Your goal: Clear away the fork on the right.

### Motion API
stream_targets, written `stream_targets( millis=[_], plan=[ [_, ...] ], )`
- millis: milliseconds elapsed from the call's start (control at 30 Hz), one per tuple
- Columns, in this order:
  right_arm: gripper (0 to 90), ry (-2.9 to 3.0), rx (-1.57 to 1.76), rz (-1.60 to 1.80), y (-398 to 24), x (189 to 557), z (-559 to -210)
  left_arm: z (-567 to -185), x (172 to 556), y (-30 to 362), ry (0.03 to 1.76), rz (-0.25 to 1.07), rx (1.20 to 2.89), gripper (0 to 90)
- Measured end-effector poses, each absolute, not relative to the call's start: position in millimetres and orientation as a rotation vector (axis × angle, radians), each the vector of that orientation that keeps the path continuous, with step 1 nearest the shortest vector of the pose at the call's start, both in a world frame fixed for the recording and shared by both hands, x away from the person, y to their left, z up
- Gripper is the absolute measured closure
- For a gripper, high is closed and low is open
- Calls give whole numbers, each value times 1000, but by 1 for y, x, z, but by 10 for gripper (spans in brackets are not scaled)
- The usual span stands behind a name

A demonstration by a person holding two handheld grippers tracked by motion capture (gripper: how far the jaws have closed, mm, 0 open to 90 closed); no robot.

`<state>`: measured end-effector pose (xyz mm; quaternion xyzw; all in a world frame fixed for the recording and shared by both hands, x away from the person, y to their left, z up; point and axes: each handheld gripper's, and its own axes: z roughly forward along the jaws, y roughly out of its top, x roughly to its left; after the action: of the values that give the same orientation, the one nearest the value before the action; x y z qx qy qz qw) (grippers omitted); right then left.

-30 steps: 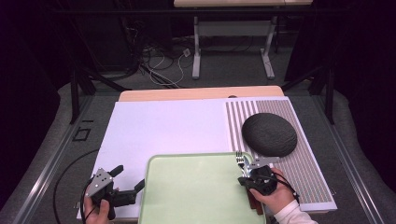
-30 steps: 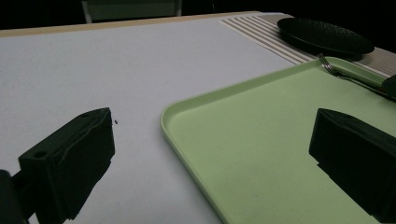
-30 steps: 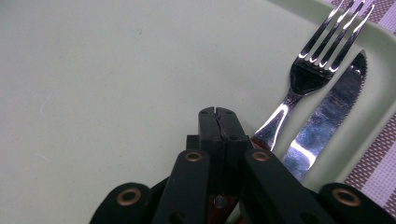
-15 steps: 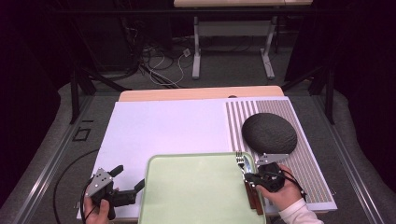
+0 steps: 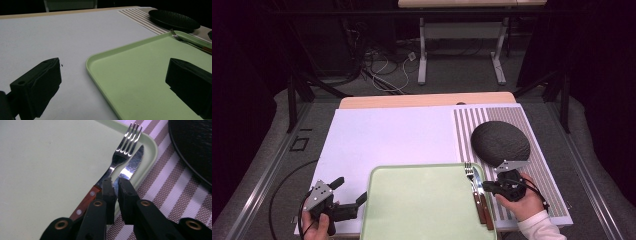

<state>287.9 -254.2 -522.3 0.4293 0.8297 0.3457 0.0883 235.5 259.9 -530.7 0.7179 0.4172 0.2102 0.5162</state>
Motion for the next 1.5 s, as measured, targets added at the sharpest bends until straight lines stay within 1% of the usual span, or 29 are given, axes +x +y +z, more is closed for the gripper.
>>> stream_targets(
  millis=[100, 233, 300, 467, 600, 733, 833, 1000, 1033, 1133, 1267, 1333, 1367, 1433, 1500],
  plan=[
    [796, 2446, 1300, 1036, -259, 289, -521, -531, 236, 260, 1000, 507, 1725, 4],
    [708, 2423, 1290, 1027, -266, 291, -519, -531, 236, 262, 998, 510, 1727, 4],
    [643, 2414, 1259, 1007, -270, 293, -518, -531, 237, 261, 999, 506, 1724, 4],
    [550, 2384, 1237, 977, -278, 296, -515, -532, 239, 262, 1003, 497, 1722, 4],
    [540, 2389, 1233, 962, -282, 296, -517, -532, 238, 262, 1006, 496, 1720, 4],
    [486, 2383, 1177, 933, -283, 295, -520, -532, 237, 261, 1004, 498, 1721, 4],
    [491, 2373, 1191, 946, -286, 295, -520, -531, 237, 262, 999, 501, 1725, 4],
    [435, 2328, 1239, 916, -294, 296, -519, -531, 236, 262, 996, 504, 1727, 4],
    [412, 2331, 1246, 910, -296, 297, -519, -531, 236, 261, 999, 500, 1724, 4],
    [284, 2300, 1286, 918, -301, 298, -517, -531, 236, 261, 998, 500, 1727, 4],
    [140, 2250, 1294, 921, -307, 300, -515, -530, 236, 262, 997, 504, 1723, 4],
    [132, 2215, 1303, 939, -309, 299, -514, -530, 236, 261, 999, 503, 1724, 4],
    [98, 2204, 1295, 928, -310, 299, -514, -530, 236, 261, 999, 504, 1726, 4],
    [2, 2199, 1300, 949, -312, 299, -513, -530, 236, 260, 999, 503, 1727, 4],
    [0, 2203, 1317, 956, -313, 299, -512, -531, 236, 260, 995, 504, 1729, 4]
  ],
)
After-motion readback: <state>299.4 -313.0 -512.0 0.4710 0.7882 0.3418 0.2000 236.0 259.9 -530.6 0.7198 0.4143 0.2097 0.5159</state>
